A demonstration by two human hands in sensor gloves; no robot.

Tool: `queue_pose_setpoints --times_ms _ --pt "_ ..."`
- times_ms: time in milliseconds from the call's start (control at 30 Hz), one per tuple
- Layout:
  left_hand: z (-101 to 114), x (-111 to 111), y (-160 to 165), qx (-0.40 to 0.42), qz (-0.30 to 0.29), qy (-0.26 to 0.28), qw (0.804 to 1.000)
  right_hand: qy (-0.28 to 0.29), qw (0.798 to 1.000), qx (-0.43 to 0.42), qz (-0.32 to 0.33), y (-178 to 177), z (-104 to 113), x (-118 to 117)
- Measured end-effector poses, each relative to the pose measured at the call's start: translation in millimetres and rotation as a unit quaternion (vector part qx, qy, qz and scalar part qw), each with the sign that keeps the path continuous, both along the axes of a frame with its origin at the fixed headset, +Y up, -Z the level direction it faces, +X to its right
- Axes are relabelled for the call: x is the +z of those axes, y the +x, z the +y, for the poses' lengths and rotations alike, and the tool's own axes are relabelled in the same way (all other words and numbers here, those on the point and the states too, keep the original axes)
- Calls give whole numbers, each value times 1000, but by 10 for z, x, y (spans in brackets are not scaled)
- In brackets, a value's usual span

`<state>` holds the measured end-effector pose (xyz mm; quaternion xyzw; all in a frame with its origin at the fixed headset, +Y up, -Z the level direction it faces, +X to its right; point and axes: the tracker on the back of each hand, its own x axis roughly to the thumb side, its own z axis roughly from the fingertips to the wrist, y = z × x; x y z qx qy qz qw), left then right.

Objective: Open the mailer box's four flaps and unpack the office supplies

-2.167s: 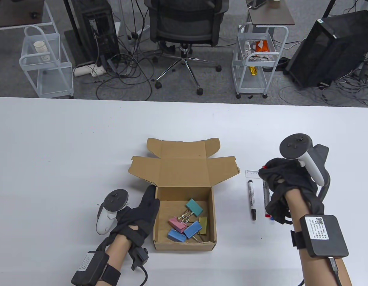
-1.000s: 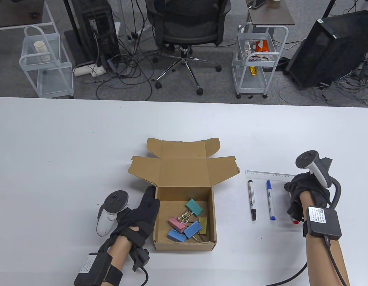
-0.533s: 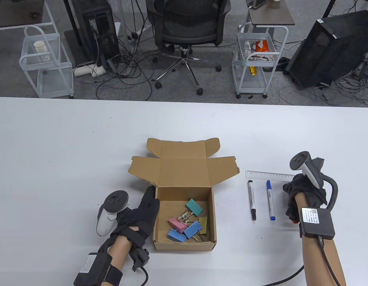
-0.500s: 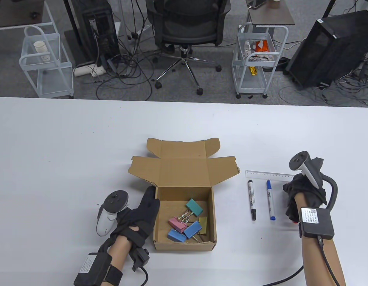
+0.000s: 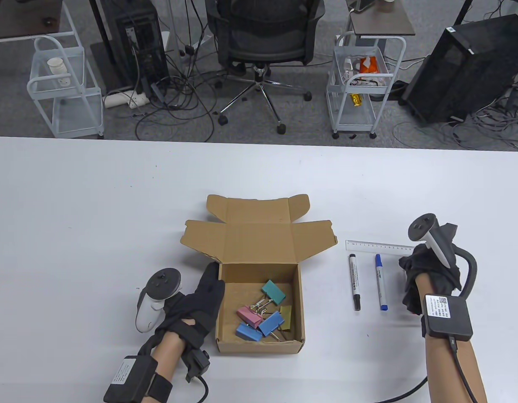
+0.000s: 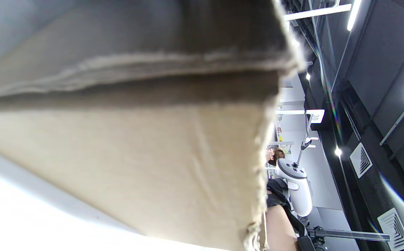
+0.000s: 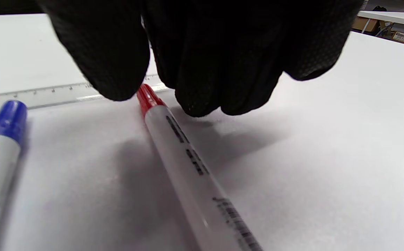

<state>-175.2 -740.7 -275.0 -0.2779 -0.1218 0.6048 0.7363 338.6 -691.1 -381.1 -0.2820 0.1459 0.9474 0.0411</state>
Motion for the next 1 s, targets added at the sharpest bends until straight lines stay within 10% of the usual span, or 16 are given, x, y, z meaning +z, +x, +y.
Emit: queue_pose_setpoints --times_ms 600,1000 --pt "0 -17 2 0 -12 0 1000 146 973 -154 87 -561 551 588" --pt "-3 -24 11 8 -18 0 1000 151 913 -356 129 -1178 552 993"
